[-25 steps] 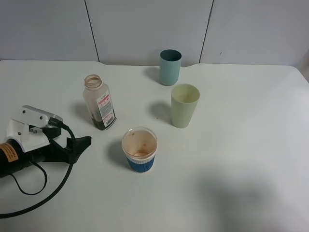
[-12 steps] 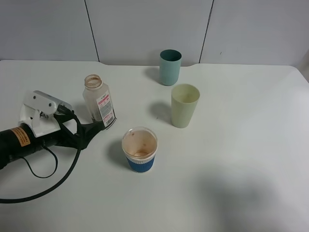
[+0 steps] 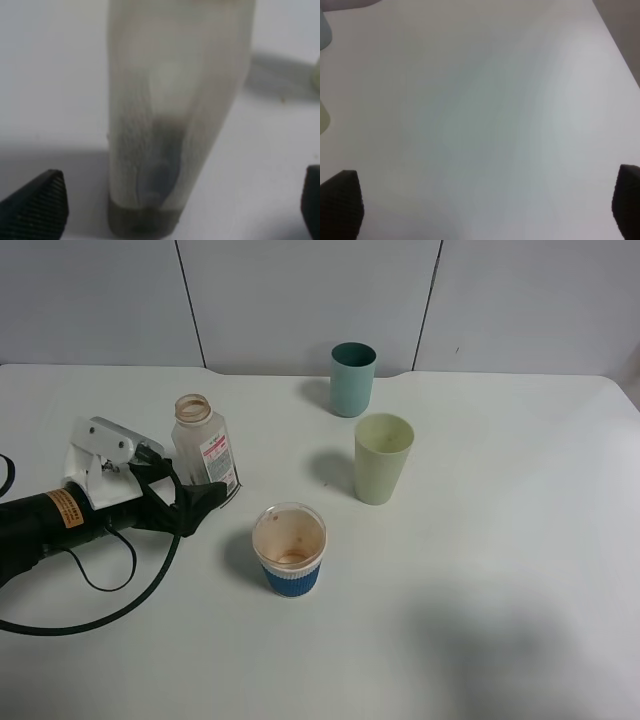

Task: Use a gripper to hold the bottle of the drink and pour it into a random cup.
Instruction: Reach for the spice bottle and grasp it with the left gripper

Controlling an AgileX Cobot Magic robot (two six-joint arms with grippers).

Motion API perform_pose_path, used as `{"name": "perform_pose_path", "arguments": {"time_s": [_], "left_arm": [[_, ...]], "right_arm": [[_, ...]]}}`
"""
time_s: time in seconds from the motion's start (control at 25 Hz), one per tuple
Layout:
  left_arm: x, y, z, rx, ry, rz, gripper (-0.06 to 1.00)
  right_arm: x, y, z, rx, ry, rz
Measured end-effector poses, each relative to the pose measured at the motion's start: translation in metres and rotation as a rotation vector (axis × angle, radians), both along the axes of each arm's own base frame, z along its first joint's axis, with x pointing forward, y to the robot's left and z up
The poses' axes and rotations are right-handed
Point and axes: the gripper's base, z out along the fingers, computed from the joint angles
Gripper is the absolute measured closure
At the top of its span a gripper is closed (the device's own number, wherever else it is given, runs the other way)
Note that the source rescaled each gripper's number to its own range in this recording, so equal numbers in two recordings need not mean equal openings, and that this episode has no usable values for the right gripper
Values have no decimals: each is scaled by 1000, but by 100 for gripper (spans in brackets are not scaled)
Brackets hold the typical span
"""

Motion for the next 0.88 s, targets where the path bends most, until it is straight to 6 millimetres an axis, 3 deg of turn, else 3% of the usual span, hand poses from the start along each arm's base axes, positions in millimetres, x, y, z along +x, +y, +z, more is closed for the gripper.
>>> {"name": "perform_pose_path", "arguments": {"time_s": [0.88], "left_arm": [[45,-29,-31,-9,-11,-56,8]], "right_arm": [[0,0,0,0,0,0]]}}
